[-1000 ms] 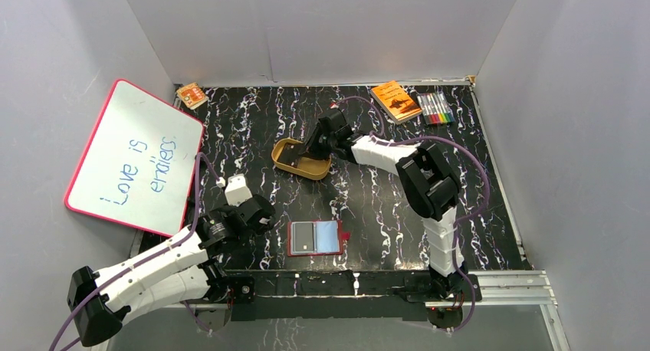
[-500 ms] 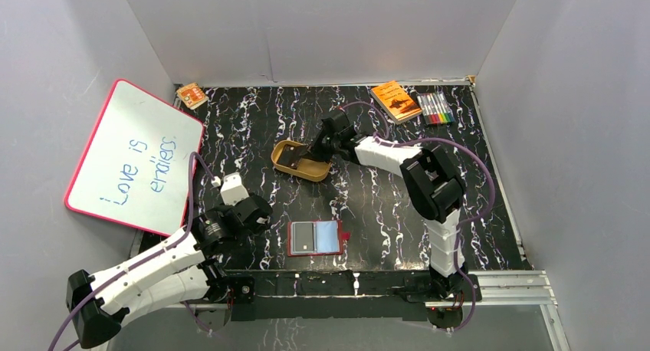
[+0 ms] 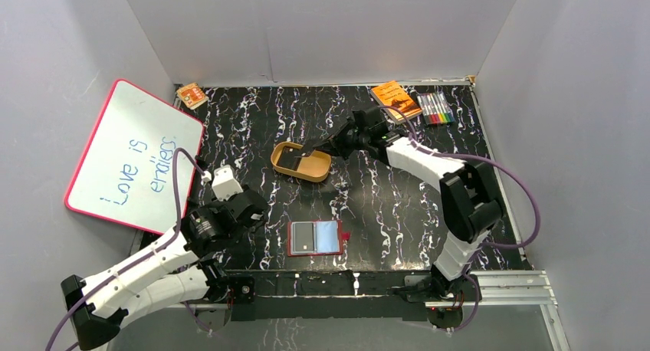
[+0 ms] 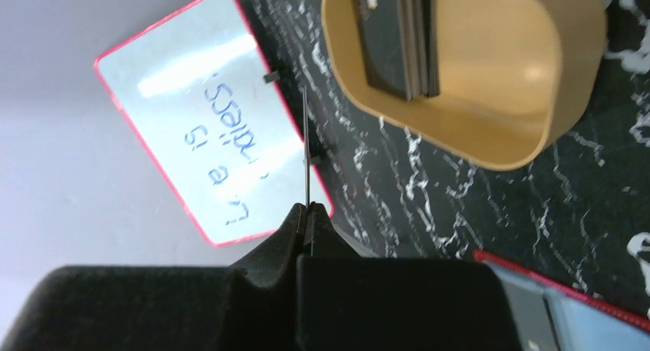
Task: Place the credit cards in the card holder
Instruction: Pick up the credit card from the storage box.
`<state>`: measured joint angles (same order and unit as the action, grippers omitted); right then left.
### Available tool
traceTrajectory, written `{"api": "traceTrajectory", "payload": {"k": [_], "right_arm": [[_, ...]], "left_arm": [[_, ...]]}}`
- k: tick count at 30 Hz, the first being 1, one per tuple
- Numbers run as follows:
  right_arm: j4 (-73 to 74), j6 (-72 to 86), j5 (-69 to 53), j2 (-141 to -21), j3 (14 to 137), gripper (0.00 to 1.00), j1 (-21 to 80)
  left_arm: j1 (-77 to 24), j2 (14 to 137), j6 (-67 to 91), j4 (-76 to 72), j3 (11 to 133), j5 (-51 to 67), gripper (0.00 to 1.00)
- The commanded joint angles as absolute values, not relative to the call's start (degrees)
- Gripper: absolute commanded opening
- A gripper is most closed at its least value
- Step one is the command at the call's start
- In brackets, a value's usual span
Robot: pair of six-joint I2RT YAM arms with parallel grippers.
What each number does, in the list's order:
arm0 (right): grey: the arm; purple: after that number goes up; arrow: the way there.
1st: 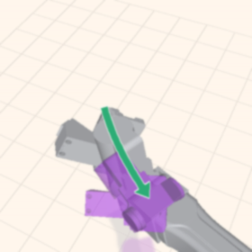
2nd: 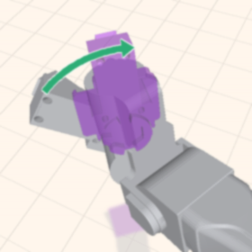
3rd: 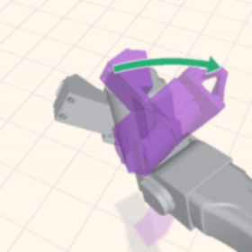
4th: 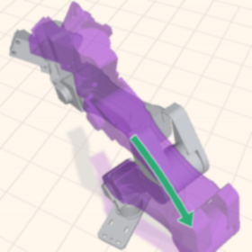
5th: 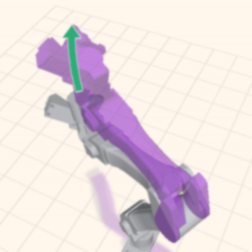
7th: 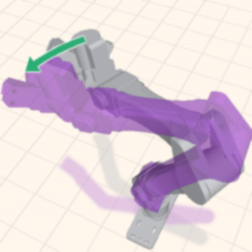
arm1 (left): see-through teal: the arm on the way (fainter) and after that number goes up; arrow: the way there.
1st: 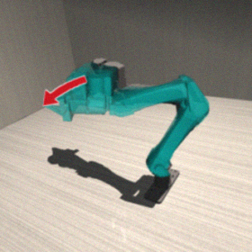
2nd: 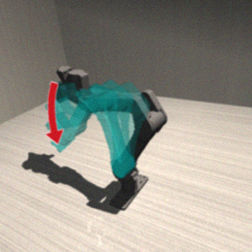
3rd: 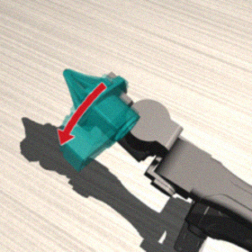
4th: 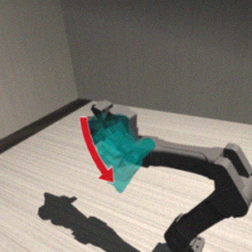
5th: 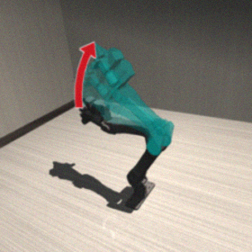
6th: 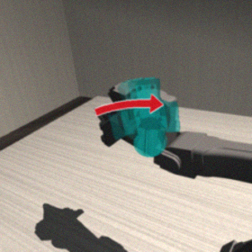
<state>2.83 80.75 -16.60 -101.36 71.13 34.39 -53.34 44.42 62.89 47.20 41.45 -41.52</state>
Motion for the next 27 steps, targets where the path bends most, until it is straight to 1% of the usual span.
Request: {"api": "traceTrajectory", "payload": {"k": [1,8,15,18,22,27], "right_arm": [[1.8,82.3,-23.6,-94.7,69.4,0.0,33.5],[1.8,80.0,-32.9,-88.7,66.3,0.0,32.7],[1.5,79.1,-34.5,-83.8,62.4,0.0,32.1],[-1.6,74.8,-38.2,-82.8,62.1,0.0,31.5],[-3.6,64.9,-43.9,-78.7,60.0,0.0,31.0],[-8.7,60.9,-49.1,-68.7,51.9,0.0,28.7]], "left_arm": [[-53.0,43.1,63.3,48.6,43.8,-46.0,0.46],[-53.1,40.9,63.9,47.5,44.2,-45.8,0.46],[-53.1,39.2,61.5,44.0,46.1,-44.8,0.48],[-53.1,39.3,58.9,39.3,46.4,-42.3,0.51],[-53.1,39.7,55.2,31.0,46.5,-35.3,0.54],[-53.1,37.5,53.1,21.3,47.0,-29.0,0.65]]}}
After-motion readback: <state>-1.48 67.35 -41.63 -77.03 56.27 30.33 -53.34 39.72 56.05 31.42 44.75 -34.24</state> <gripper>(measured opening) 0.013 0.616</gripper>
